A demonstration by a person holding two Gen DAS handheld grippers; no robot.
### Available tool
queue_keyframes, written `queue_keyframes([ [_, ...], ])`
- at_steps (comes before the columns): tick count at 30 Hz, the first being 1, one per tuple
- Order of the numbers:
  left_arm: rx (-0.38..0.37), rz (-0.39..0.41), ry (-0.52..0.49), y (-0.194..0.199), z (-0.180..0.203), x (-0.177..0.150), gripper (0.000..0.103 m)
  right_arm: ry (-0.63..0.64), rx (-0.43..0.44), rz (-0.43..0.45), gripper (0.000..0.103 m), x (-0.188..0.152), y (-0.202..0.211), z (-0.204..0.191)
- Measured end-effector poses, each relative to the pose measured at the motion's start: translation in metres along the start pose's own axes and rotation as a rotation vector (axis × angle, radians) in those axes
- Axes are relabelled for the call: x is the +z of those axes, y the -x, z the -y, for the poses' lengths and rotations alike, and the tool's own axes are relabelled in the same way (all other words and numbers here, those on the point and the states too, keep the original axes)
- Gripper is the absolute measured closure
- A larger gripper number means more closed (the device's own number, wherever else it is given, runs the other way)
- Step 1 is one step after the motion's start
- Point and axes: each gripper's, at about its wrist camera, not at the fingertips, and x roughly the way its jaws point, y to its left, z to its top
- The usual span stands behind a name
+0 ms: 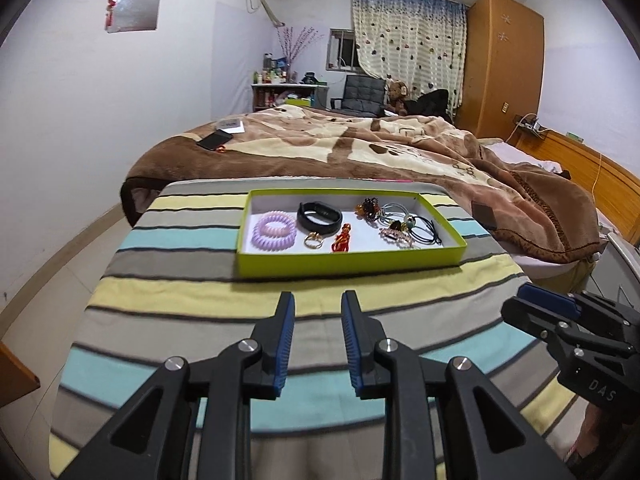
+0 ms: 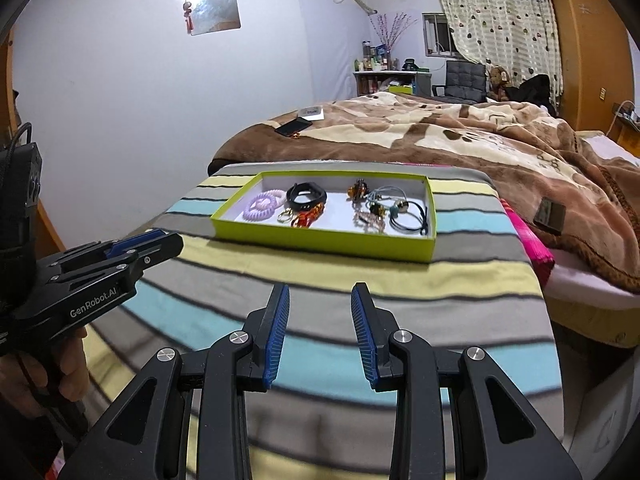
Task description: Organize jewelry
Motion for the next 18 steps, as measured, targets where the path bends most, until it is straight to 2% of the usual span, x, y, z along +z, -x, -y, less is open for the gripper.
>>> queue_keyframes([
  [10,0.053,0.026,-0.037,0.03,0.009,-0.028,0.077,0.004,-0.018,0.011,0.07,-0.026,0.024,-0.01],
  [18,0.055,0.042,-0.012,0.046,0.005,-0.041,0.077,0.032,-0.042,0.032,0.069,-0.032,0.034,-0.018],
])
